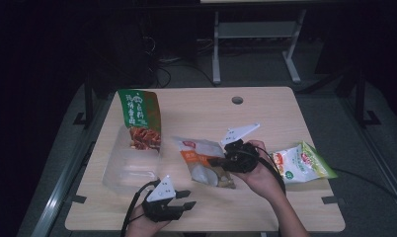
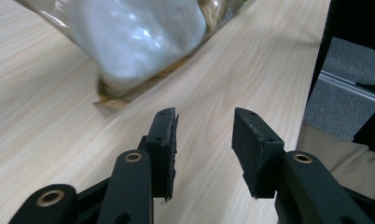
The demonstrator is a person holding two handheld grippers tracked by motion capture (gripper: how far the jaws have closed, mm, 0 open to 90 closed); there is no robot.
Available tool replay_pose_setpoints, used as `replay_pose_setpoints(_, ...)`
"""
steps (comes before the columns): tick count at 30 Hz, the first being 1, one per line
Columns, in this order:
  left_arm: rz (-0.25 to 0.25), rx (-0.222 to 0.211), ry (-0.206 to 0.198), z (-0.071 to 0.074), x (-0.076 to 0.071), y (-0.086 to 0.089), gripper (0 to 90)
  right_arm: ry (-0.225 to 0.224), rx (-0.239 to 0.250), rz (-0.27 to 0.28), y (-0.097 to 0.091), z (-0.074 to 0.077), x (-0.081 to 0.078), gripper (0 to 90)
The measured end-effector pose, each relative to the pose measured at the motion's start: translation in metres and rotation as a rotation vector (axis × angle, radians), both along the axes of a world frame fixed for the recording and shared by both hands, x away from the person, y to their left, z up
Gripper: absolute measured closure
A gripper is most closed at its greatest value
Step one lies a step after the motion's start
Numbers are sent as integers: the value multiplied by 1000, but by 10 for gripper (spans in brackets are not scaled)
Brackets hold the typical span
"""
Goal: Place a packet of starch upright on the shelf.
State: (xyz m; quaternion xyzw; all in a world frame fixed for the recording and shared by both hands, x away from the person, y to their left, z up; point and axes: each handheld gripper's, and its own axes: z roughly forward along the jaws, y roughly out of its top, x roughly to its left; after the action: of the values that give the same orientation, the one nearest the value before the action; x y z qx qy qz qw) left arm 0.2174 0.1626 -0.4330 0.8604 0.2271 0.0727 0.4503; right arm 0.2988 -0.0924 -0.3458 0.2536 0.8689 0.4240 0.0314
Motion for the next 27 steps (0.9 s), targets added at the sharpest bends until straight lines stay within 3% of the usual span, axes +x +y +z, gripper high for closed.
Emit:
replay_pose_setpoints(3, 0, -11, 7, -1, -2, -2, 572, 1, 8, 7, 9, 10, 5, 896)
replay_pose_setpoints(8, -31, 26, -3, -1, -5, -5, 526, 10, 7, 7, 23, 21, 13, 896)
replay_pose_setpoints(15, -45, 28, 11, -1, -9, -9, 479, 5, -5, 18, 45, 32, 24, 896)
replay_pose_setpoints(27, -55, -6, 30, 3, -12, -5, 436, -6, 1, 50, 74, 41, 36, 896)
